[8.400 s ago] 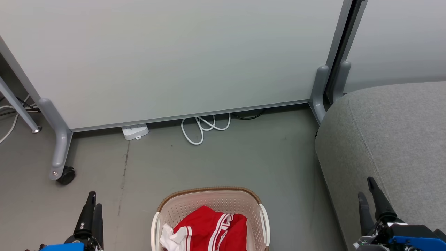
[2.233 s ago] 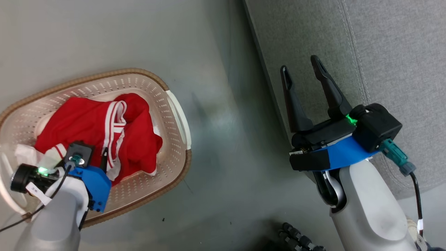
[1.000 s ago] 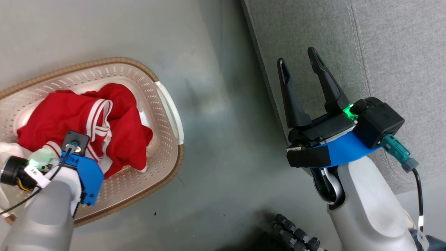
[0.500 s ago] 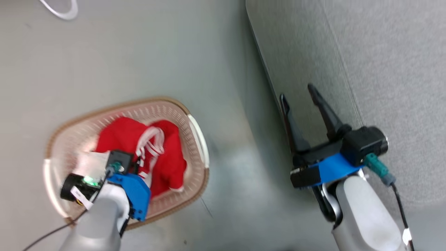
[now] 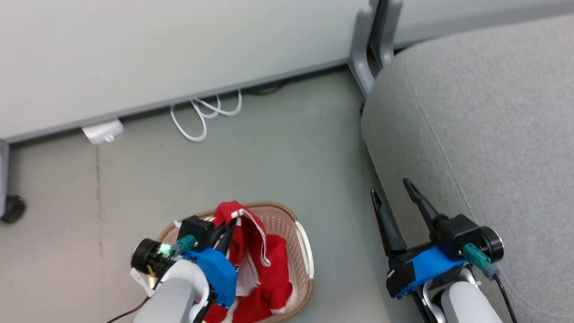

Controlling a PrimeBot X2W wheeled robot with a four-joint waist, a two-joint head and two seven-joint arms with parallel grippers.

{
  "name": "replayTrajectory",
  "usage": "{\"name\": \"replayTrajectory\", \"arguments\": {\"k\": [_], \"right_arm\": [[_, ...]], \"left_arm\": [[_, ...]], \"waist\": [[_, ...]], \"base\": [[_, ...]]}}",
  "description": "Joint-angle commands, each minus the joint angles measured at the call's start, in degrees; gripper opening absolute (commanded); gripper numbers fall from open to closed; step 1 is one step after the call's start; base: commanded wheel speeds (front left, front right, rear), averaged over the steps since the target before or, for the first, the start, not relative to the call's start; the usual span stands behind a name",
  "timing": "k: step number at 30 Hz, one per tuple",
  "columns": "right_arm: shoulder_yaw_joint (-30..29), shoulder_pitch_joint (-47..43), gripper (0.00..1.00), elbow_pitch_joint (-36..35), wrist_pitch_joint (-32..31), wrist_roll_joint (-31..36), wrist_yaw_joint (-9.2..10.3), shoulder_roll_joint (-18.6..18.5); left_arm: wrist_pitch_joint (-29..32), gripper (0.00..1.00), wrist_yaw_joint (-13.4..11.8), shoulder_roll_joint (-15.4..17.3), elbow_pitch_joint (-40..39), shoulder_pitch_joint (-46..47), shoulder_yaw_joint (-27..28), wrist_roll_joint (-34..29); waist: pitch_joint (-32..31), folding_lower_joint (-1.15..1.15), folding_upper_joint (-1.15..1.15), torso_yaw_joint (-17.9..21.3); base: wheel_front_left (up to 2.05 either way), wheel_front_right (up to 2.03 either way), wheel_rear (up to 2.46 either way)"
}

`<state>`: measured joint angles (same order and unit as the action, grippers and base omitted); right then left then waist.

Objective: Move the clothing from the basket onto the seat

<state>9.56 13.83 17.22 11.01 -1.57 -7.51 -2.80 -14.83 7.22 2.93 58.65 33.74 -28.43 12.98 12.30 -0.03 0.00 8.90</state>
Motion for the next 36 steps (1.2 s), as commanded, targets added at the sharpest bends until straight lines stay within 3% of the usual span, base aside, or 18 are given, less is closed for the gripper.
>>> {"name": "replayTrajectory", "arguments": {"k": [1, 9, 20, 27, 36], "right_arm": [[-0.21, -1.26, 1.00, -0.41, -0.30, 0.25, 0.05, -0.16], [-0.53, -5.88, 1.00, -2.77, -3.00, 0.50, 0.05, -0.15], [-0.49, -8.79, 1.00, -5.65, -5.10, -0.50, 0.04, -0.15], [-0.60, -9.31, 1.00, -6.11, -5.44, -0.82, 0.05, -0.15], [0.25, -9.25, 1.00, -6.13, -5.74, -1.05, 0.04, -0.15]], "left_arm": [[-0.43, 0.00, 0.11, -0.01, -1.16, -0.65, -0.73, 0.92], [0.02, 0.00, 0.06, 0.02, -10.46, 0.38, -8.14, 8.93], [4.94, 0.00, -2.66, 0.03, -19.16, 8.92, -15.56, 17.46], [7.43, 0.00, -5.23, 0.04, -21.00, 12.80, -18.79, 21.45], [7.15, 0.00, -6.46, 0.04, -20.16, 13.17, -21.97, 24.76]], "waist": [[-6.00, 0.03, 0.00, -3.74], [-11.09, 0.03, 0.00, -5.37], [-13.35, 0.03, 0.00, -7.43], [-13.87, 0.03, 0.00, -7.80], [-13.78, 0.03, 0.00, -7.47]], "base": [[0.00, 0.00, 0.00], [0.00, 0.00, 0.00], [0.00, 0.00, 0.00], [0.00, 0.00, 0.00], [0.00, 0.00, 0.00]]}}
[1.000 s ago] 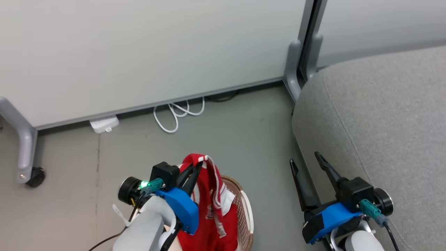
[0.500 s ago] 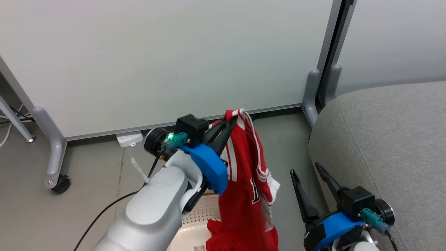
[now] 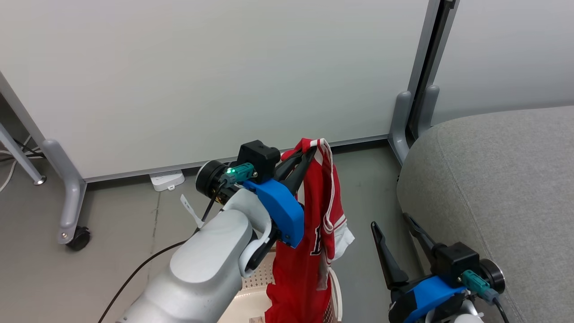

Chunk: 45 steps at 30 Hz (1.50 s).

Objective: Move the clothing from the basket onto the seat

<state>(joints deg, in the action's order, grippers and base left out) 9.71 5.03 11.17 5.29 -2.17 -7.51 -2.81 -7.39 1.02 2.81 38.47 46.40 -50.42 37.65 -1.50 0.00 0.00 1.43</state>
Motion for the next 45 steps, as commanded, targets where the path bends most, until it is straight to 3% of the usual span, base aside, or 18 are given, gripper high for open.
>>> {"name": "replayTrajectory", "arguments": {"k": [1, 11, 21, 38, 39, 40, 45], "right_arm": [[0.40, -0.08, 1.00, 0.06, -0.17, -0.60, 0.04, -0.14], [5.81, 7.34, 1.00, 4.86, -1.75, -2.47, 0.05, -0.14], [8.04, 18.34, 1.00, 17.44, -2.91, -3.84, 0.04, -0.13], [14.23, 29.85, 1.00, 37.14, 2.33, -10.17, 0.04, -0.12], [15.02, 30.34, 0.40, 37.85, 2.52, -10.82, 0.04, -0.12], [15.87, 30.72, 0.01, 38.40, 2.68, -11.67, 0.04, -0.12], [18.74, 31.73, 0.00, 40.62, 4.51, -14.50, 0.04, -0.12]], "left_arm": [[-0.41, 0.00, -0.29, 0.16, 0.08, 0.68, -0.38, 0.38], [-1.01, 0.00, -0.89, 0.15, 0.05, 2.22, -3.35, 3.38], [-1.50, 0.00, -1.25, 0.14, -0.98, 3.43, -6.79, 6.25], [-2.35, 0.00, -1.09, 0.14, -2.12, 5.03, -11.66, 9.81], [-2.44, 0.00, -1.15, 0.14, -2.04, 5.03, -11.83, 10.00], [-2.59, 0.00, -1.24, 0.14, -1.94, 5.02, -12.02, 10.19], [-3.25, 0.00, -1.69, 0.14, -1.36, 5.21, -12.61, 10.85]], "waist": [[0.07, 0.00, 0.00, 0.01], [0.60, 0.00, 0.00, -0.03], [1.02, 0.00, 0.00, -1.53], [0.90, 0.00, 0.00, -3.50], [0.89, 0.00, 0.00, -3.47], [0.87, 0.00, 0.00, -3.43], [0.75, 0.00, 0.00, -2.98]], "base": [[0.00, 0.00, 0.00], [0.00, 0.00, 0.00], [0.00, 0.00, 0.00], [0.00, 0.00, 0.00], [0.00, 0.00, 0.00], [0.00, 0.00, 0.00], [0.00, 0.00, 0.00]]}}
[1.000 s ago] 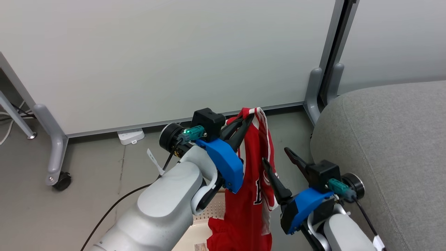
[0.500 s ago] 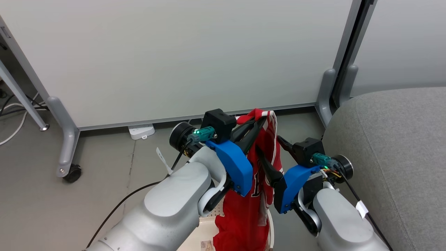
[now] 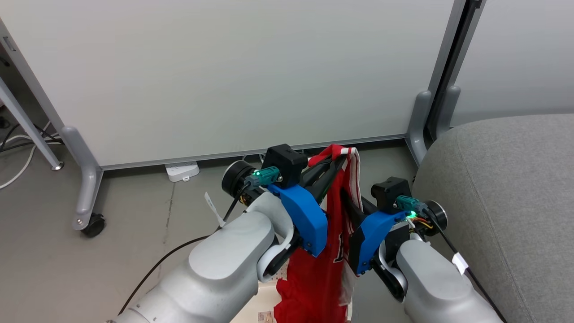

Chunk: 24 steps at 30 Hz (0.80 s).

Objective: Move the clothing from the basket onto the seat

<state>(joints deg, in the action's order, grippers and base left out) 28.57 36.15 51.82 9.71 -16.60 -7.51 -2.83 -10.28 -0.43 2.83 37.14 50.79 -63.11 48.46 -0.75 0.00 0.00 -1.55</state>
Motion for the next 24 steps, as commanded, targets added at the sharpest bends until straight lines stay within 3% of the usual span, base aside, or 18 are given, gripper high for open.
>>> {"name": "replayTrajectory", "arguments": {"k": [1, 24], "right_arm": [[0.73, 0.98, 0.00, 0.72, 0.68, -0.99, 0.04, -0.10], [5.54, 3.75, 0.00, 6.60, 4.08, -4.92, 0.04, -0.10]], "left_arm": [[-0.57, 0.00, -0.31, 0.11, 0.26, 0.84, -0.16, 0.42], [-1.86, 0.00, -1.14, 0.11, 2.26, 1.89, -2.34, 2.89]], "waist": [[-0.07, 0.00, 0.00, 0.20], [0.08, 0.00, 0.00, 1.06]], "base": [[0.00, 0.00, 0.00], [0.00, 0.00, 0.00]]}}
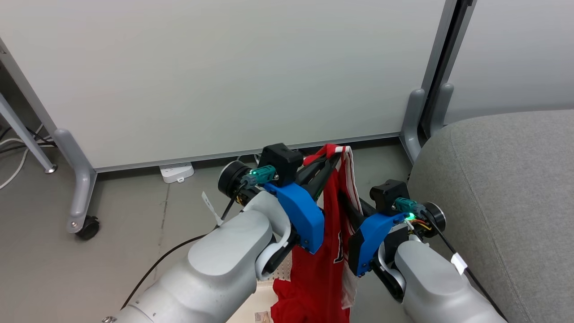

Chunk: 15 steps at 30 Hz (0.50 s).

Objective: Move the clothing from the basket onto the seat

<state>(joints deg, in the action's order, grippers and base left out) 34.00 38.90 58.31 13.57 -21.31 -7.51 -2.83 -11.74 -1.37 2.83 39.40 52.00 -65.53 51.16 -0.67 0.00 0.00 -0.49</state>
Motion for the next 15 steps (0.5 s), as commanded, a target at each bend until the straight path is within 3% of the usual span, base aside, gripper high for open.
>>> {"name": "replayTrajectory", "arguments": {"k": [1, 2, 3, 11, 15], "right_arm": [[0.19, 1.12, 0.00, 0.25, 0.26, -0.40, 0.04, -0.10], [0.27, 1.19, 0.00, 0.37, 0.42, -0.44, 0.05, -0.10], [0.37, 1.24, 0.00, 0.51, 0.53, -0.44, 0.04, -0.10], [0.27, 2.23, 0.00, 1.01, 1.23, -1.19, 0.04, -0.10], [-0.35, 2.49, 0.00, 0.85, 1.34, -1.16, 0.04, -0.10]], "left_arm": [[-0.71, 0.30, -0.36, 0.11, -0.10, 0.61, 0.37, 0.26], [-0.92, 0.88, -0.50, 0.11, -0.14, 0.54, 0.39, 0.31], [-1.08, 1.00, -0.59, 0.11, -0.10, 0.46, 0.30, 0.37], [-3.16, 1.00, -0.57, 1.11, -0.67, -4.03, 2.08, 0.01], [-3.46, 1.00, -1.21, 2.98, -3.82, -8.93, 5.85, -2.05]], "waist": [[0.02, 0.00, 0.00, 0.03], [0.03, 0.00, 0.00, 0.07], [0.04, 0.00, 0.00, 0.10], [0.31, 0.00, 0.00, 0.42], [0.69, 0.00, 0.00, 0.42]], "base": [[0.00, 0.00, 0.00], [0.00, 0.00, 0.00], [0.00, 0.00, 0.00], [0.00, 0.00, 0.00], [0.00, 0.00, 0.00]]}}
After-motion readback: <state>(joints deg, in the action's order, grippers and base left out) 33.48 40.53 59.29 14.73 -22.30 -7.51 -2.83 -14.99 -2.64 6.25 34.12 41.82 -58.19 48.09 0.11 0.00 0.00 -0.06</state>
